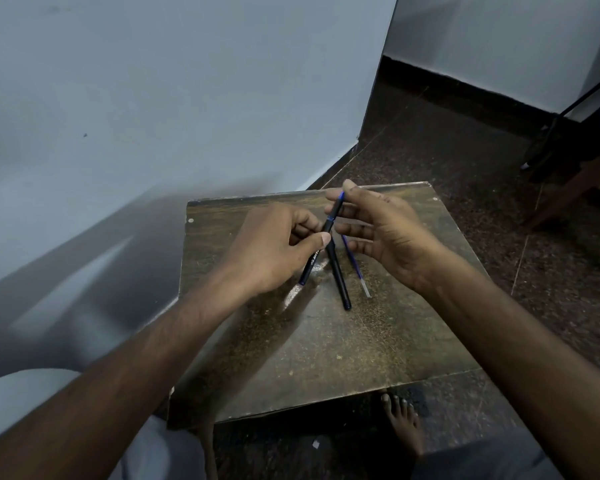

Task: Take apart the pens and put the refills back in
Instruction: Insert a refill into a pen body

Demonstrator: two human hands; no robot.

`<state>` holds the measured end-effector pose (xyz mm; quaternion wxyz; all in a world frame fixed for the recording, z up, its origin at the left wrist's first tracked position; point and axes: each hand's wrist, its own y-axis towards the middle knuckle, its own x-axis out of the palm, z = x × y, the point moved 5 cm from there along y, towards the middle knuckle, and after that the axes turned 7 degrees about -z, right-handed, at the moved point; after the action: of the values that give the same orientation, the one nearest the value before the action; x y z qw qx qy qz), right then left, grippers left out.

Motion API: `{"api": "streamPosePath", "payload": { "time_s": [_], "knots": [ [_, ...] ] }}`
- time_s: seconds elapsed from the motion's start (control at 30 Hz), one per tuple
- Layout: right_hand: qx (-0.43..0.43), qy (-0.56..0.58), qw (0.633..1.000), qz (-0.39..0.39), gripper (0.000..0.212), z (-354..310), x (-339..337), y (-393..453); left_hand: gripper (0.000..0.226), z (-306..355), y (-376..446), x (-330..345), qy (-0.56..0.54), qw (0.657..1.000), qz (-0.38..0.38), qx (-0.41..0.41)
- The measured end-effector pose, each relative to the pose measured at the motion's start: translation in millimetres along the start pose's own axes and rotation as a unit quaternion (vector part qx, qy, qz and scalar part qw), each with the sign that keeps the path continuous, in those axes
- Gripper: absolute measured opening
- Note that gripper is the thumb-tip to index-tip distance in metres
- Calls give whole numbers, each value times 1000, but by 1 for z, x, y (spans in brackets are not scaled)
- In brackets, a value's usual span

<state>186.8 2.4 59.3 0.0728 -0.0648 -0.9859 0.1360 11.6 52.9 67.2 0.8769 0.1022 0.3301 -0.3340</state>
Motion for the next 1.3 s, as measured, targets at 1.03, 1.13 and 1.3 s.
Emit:
{"api": "streamPosePath", "payload": {
  "time_s": [1.03,1.13,1.3],
  "knots": [
    [10,-22,1000,-9,30,1,-2,0,8,-1,0,1,0,1000,-27,-11],
    [8,-25,1000,-13,17,3,-1,1,7,-2,0,1,-5,999,-35,-14],
    [12,-1,1000,16,20,6,-2,2,9,1,0,5,-15,999,-34,-9]
  ]
}}
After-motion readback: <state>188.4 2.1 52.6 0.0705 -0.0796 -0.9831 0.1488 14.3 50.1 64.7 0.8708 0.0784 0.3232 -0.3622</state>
